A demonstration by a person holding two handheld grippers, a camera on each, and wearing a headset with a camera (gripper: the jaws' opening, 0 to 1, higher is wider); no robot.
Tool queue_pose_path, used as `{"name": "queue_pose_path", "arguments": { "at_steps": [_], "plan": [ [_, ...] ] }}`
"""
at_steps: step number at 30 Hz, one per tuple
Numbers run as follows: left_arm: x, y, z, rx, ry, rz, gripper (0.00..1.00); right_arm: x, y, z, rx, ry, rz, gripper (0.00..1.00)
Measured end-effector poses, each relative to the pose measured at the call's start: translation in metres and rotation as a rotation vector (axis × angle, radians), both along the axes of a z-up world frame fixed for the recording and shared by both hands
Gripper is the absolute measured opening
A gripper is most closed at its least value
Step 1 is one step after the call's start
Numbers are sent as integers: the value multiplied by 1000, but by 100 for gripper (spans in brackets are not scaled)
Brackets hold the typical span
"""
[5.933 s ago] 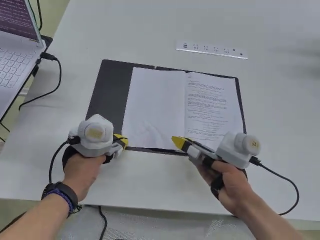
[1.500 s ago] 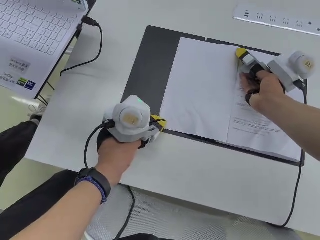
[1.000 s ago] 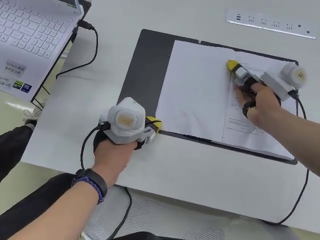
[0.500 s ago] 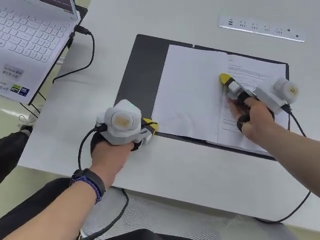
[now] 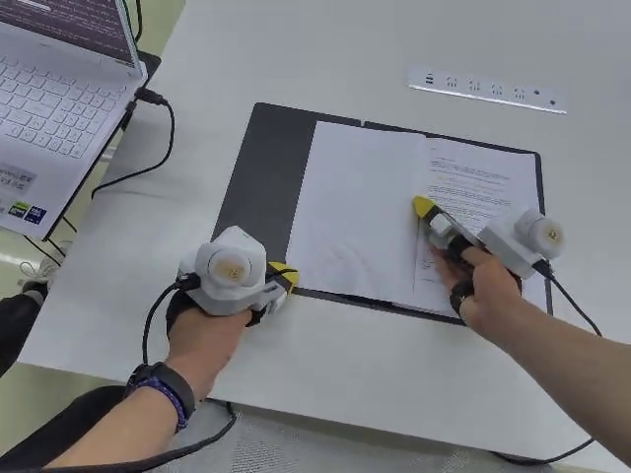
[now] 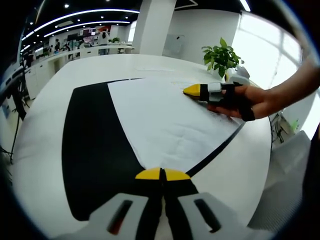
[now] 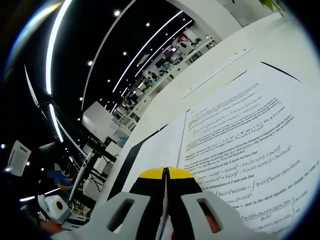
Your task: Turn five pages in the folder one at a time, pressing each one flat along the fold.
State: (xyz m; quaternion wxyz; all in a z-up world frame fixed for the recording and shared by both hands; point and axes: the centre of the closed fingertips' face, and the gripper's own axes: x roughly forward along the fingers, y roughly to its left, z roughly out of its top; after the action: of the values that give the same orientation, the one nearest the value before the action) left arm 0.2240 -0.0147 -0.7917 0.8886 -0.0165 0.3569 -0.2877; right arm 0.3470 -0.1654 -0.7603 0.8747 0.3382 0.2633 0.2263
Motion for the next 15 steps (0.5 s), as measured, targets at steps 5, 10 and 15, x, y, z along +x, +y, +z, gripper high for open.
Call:
{"name": "queue_pose_path", "arguments": {
  "at_steps": [5,10,15],
  "plan": [
    [0,0,-1,0,-2,-4,0,-13,0,0,-12,3,15,0],
    [0,-1,-1,4,-7,-3,0,-28,0,-2,-20,6,34,0],
    [-1,-1,-1,12,-18,-3,0,-42,-1,-4,-21,7,36,0]
  ]
}}
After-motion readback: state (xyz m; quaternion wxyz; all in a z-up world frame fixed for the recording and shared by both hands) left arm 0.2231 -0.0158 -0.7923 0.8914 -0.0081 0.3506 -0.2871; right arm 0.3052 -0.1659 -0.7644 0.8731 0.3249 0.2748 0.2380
